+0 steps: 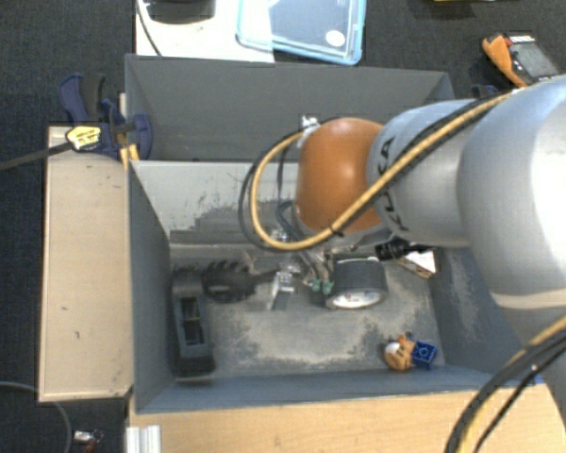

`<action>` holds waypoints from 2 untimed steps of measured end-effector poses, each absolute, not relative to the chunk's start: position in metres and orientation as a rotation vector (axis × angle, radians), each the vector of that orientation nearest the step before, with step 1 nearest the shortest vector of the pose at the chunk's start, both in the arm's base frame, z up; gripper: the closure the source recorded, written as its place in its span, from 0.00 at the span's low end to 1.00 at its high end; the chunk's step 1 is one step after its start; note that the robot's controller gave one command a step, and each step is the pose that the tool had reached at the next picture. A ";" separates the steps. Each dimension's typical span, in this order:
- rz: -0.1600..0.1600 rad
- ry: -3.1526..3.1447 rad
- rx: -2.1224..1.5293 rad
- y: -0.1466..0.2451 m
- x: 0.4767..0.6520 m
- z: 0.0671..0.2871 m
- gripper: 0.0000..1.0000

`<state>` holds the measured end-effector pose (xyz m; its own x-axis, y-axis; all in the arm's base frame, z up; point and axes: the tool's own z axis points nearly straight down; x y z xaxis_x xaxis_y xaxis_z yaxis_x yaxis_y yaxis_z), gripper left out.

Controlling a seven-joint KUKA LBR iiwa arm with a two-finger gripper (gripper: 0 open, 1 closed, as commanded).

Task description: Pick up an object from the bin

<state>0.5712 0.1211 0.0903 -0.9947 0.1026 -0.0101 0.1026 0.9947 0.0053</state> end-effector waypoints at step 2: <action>0.007 3.121 0.192 0.132 0.557 0.121 0.00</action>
Offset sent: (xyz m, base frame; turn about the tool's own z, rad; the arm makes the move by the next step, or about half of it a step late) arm -0.0224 -0.0036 -0.0173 0.0714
